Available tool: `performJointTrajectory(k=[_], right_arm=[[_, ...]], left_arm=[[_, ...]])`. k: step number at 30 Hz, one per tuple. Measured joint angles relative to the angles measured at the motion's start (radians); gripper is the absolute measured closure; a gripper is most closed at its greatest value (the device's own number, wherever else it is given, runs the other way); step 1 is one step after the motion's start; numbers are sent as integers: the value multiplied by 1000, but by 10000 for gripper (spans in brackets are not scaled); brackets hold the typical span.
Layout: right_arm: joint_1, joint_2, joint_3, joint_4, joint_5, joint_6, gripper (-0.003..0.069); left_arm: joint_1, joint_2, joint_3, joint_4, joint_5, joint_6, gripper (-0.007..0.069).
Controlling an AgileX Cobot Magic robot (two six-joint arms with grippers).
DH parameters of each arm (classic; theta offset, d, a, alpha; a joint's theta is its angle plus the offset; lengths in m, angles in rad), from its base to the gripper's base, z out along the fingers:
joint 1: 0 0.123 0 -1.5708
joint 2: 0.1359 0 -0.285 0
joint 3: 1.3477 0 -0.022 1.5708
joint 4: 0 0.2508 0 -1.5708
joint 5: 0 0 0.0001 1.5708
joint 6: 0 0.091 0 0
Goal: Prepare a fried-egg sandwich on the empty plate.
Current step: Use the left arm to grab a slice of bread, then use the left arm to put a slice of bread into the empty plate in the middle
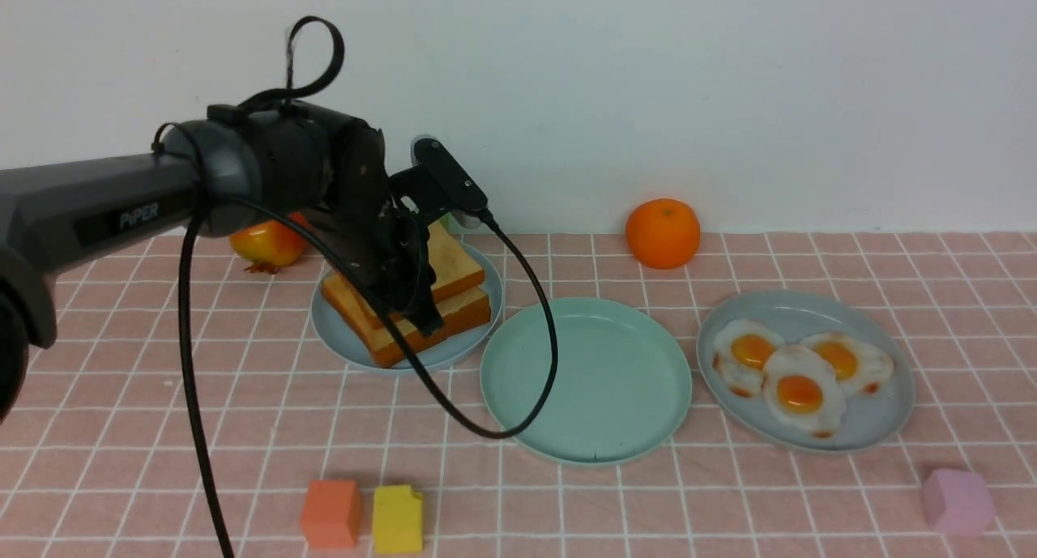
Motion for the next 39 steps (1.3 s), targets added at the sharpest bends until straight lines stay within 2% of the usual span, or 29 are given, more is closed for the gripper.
performJointTrajectory(k=[7, 21, 25, 26, 31, 39], right_arm=[[0, 0, 0, 12, 0, 0, 622], [0, 0, 0, 6, 0, 0, 612], [0, 0, 0, -12, 0, 0, 608], [0, 0, 0, -15, 0, 0, 608], [0, 0, 0, -18, 1, 1, 608], [0, 0, 0, -18, 1, 1, 606]], left_arm=[[0, -1, 0, 5, -2, -18, 552], [-14, -188, 0, -50, 42, -28, 552], [-99, -219, 0, -78, 88, -28, 553], [-165, -219, 5, -101, 87, -28, 553], [-322, -154, 22, -139, 56, -28, 564], [-355, -11, 23, -73, -19, -75, 565]])
